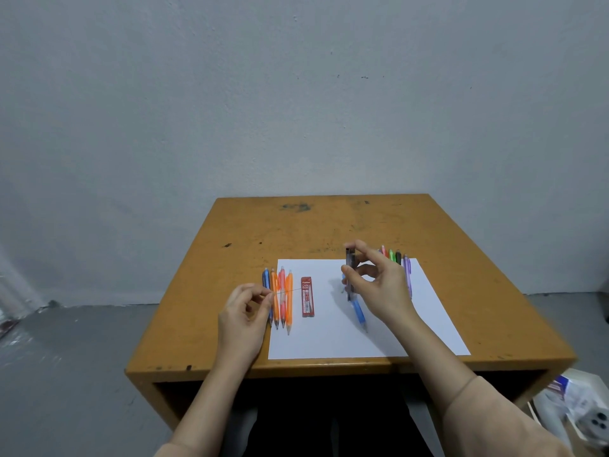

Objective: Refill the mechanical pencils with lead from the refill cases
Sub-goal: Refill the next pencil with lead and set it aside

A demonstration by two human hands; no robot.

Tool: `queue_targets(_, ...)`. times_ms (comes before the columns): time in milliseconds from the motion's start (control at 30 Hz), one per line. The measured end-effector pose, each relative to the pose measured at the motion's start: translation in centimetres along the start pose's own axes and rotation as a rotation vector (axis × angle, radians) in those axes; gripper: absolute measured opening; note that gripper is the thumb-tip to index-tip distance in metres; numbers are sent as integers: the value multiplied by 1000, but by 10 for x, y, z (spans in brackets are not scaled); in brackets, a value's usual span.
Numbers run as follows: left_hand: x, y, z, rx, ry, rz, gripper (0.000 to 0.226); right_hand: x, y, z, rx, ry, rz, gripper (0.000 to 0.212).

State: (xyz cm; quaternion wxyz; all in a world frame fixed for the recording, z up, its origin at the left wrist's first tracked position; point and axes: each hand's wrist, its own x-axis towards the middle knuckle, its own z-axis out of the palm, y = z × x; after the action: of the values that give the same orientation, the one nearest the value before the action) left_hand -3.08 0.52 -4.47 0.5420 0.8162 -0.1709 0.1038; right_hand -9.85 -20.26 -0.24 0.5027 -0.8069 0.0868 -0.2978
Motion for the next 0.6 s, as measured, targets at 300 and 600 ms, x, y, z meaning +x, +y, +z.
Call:
queue_targets(300,-1,0,-1,2,11,-7,7,6,-9,0,-3,-12,-15,38)
queue_targets(600,-1,-7,-2,-2,54,-29,4,22,-8,4,117,-86,102,36)
